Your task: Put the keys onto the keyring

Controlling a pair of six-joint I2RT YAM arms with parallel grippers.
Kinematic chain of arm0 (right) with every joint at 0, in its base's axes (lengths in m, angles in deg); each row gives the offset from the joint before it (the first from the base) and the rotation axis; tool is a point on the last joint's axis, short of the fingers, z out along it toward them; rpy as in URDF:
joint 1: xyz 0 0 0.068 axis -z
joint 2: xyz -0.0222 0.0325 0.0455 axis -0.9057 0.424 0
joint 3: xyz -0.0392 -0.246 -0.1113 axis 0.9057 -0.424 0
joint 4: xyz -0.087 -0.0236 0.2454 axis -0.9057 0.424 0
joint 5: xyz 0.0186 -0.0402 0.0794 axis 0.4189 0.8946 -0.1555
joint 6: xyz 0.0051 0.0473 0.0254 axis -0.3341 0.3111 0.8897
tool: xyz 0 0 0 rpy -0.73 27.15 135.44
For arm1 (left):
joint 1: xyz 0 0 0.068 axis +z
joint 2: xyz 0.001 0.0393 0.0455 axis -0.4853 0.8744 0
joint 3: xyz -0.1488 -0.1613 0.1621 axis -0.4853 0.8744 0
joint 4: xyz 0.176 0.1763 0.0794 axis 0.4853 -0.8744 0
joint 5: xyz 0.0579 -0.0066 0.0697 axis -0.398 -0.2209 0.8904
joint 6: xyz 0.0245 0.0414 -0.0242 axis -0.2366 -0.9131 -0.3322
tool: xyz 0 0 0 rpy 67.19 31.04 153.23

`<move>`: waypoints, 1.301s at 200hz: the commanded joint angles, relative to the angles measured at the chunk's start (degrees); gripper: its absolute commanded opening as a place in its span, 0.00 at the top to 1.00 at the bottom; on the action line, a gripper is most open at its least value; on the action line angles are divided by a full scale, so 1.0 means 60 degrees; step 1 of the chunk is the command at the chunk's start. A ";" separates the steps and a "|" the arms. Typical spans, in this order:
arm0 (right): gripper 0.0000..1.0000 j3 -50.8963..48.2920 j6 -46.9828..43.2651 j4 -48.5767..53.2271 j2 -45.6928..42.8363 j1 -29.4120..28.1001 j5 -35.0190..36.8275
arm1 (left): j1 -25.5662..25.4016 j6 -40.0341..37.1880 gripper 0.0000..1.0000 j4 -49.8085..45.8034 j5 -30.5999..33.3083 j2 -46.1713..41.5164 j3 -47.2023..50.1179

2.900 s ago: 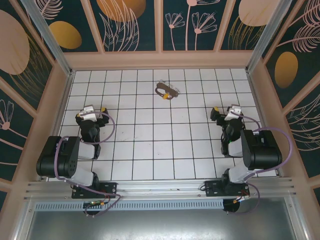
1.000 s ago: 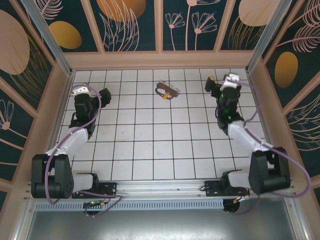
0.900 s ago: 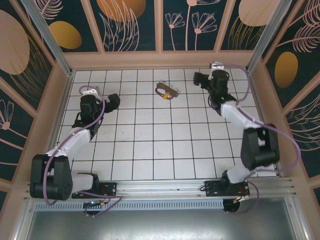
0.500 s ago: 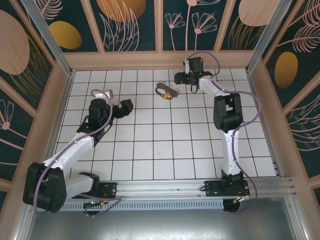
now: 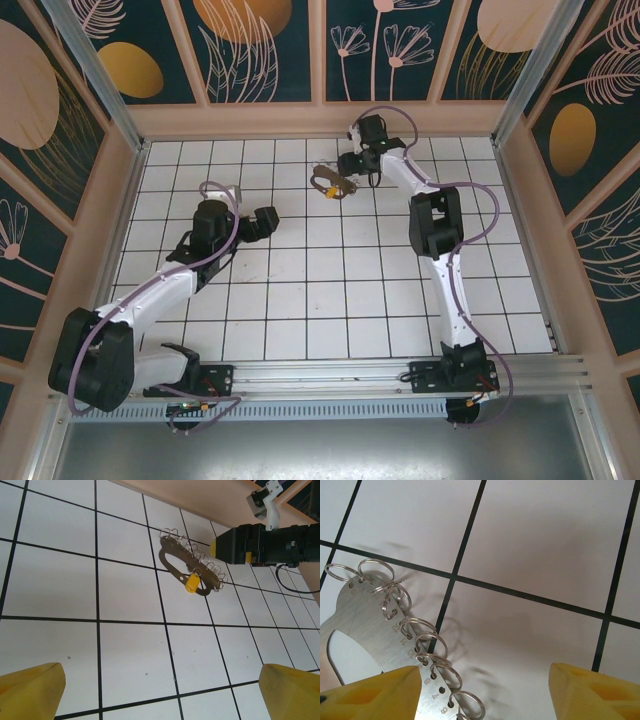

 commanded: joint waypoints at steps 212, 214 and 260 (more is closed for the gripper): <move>0.79 -0.2938 -0.0174 0.0079 -0.1365 -0.1009 0.1397 | -0.0079 -0.0530 0.18 -0.0646 0.0569 -0.0754 -0.0074; 0.80 -0.3143 -0.0144 -0.0002 -0.1475 -0.1029 0.1392 | -0.0075 -0.0530 0.18 -0.0660 0.0569 -0.0769 -0.0068; 0.88 -0.7765 0.0673 -0.2174 -0.4272 -0.1564 0.0831 | -0.0073 -0.0633 0.25 -0.0977 0.0613 -0.1177 0.0236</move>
